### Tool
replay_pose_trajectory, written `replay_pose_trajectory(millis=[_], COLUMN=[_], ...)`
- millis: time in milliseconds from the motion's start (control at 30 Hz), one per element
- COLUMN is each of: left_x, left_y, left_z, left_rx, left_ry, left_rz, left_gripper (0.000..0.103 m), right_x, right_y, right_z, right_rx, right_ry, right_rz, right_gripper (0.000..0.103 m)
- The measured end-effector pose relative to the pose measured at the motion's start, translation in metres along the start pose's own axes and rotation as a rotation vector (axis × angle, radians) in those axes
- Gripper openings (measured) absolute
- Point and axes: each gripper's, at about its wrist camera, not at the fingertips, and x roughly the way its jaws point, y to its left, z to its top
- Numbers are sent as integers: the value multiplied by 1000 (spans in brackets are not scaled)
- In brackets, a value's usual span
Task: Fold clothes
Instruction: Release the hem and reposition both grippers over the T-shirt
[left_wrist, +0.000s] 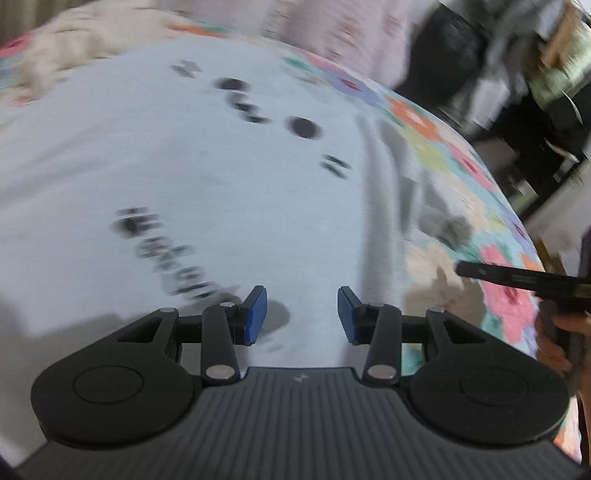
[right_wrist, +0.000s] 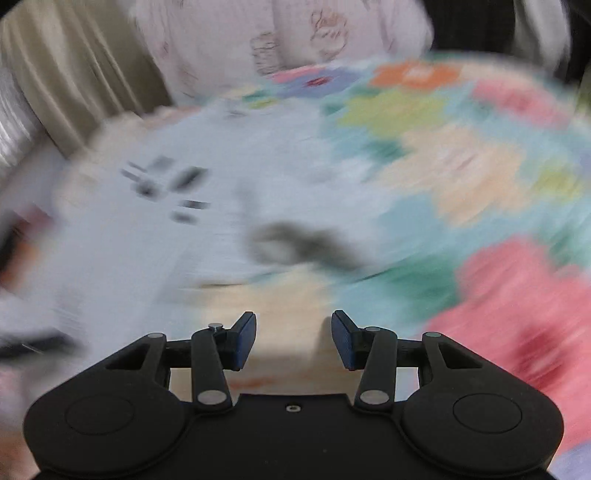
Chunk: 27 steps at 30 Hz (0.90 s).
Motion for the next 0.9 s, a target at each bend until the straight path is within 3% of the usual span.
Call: replay_pose_trajectory(millis=[67, 233, 300, 333, 467, 533, 600, 667, 900], left_x=[16, 60, 67, 69, 65, 62, 63, 65, 71], left_y=[-15, -44, -49, -50, -44, -39, -40, -41, -41], left_z=[5, 22, 23, 22, 7, -2, -7, -8, -5], left_rx=[12, 37, 35, 35, -22, -61, -40, -24, -53], left_ry=[31, 83, 92, 93, 117, 128, 160, 175, 184], left_rz=[-39, -81, -96, -99, -161, -202, -196, -190, -231], left_gripper=[41, 41, 42, 42, 42, 42, 42, 42, 42], right_x=[10, 39, 41, 32, -4, -14, 1, 19, 18], right_y=[-6, -20, -23, -22, -19, -19, -21, -29, -58], right_z=[3, 25, 40, 47, 75, 70, 56, 44, 35], right_rx=[-72, -106, -107, -130, -231, -326, -444, -459, -155], right_ry=[-12, -88, -126, -164, -317, -366, -305, -242, -143], right_rz=[-58, -56, -82, -115, -248, -308, -378, -432, -421], right_gripper=[52, 50, 14, 9, 8, 8, 9, 16, 21])
